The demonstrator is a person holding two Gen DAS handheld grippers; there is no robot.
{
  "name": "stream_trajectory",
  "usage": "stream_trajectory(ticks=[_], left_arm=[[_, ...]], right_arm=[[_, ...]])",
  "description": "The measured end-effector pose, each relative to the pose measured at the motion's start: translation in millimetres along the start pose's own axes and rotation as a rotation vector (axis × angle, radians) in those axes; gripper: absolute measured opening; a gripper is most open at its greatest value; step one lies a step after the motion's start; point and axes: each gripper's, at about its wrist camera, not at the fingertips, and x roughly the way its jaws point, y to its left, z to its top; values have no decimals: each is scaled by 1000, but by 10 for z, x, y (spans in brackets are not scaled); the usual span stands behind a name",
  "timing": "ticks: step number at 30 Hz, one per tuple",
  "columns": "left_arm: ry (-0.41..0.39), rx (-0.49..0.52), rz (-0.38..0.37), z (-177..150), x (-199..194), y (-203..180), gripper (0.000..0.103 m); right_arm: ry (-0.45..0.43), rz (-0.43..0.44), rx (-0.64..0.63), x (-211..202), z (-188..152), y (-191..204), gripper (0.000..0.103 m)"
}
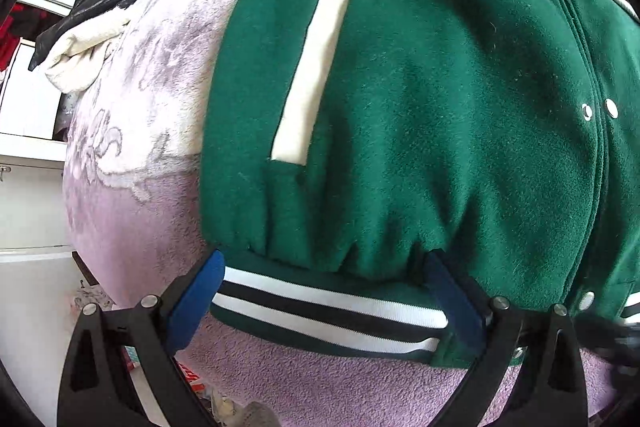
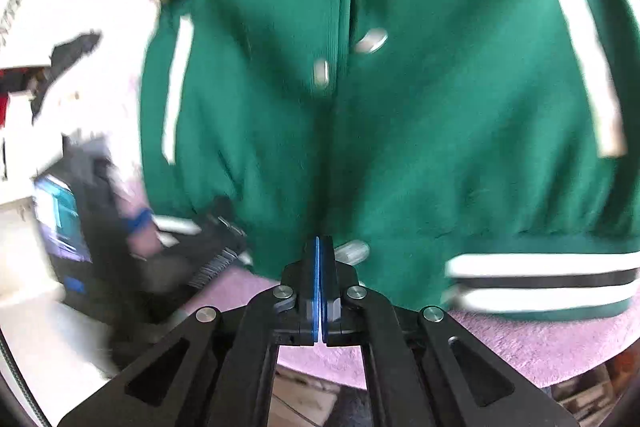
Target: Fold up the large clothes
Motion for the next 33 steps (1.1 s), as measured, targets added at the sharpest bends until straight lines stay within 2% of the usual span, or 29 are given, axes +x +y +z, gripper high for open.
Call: stream_trajectory(ticks=[1,2,4,6,7,8,9,10,11,13,16,17,18,20,21,22,26,29,31,33], left_arm=[[3,2,2,4,-15,10,103],[-7,-2,3,7,-56,35,103],[-29,2,15,12,-166,27,103],[-59,0,25,29,-291,27,103],[-69,1,28,39,-343,8,103],[-84,3,33,52,-421,-36,103],[-97,4,34,65,-487,-72,103],[-108,6,36,76,-540,-121,103],[-119,12,40,86,-604,-207,103],[-134,22,47,108,-686,-370,103],[-131,43,56,111,-746,-716,103],[-125,55,62,110,-754,-857,103],[-120,69,72,105,-755,-983,103],[-105,103,112,85,-776,-1256,103],[-98,111,128,71,-811,-1380,103],[-96,111,135,59,-865,-1474,103],[-96,108,176,3,-1172,-1858,103],[-102,120,206,-105,-1444,-2284,103],[-148,179,253,-237,-1615,-2710,103],[-188,259,288,-398,-1724,-3153,103]], right_arm=[[61,-62,-29,210,-26,-46,0],[95,-85,-14,301,-45,-96,0],[149,52,72,273,-90,-258,1],[122,87,67,7,-108,-338,1],[89,98,66,-209,-124,-415,7],[62,93,71,-391,-94,-580,26],[17,58,80,-630,-106,-719,38],[-21,22,93,-838,-87,-843,58],[-62,-13,118,-1033,-70,-1037,64],[-124,-87,184,-1297,-138,-1517,64],[-127,-219,232,-1287,-35,-2106,62],[-66,-301,234,-1108,-95,-2319,56],[14,-308,229,-913,-124,-2453,56],[105,-218,262,-650,-168,-2592,56],[140,-156,265,-676,-212,-2661,56],[155,-135,250,-733,-220,-2679,56],[84,-54,176,-1439,-151,-2862,57],[16,-64,163,-1982,21,-3233,57],[-29,-94,163,-2296,114,-3462,57],[-79,-152,173,-2679,240,-3886,57]])
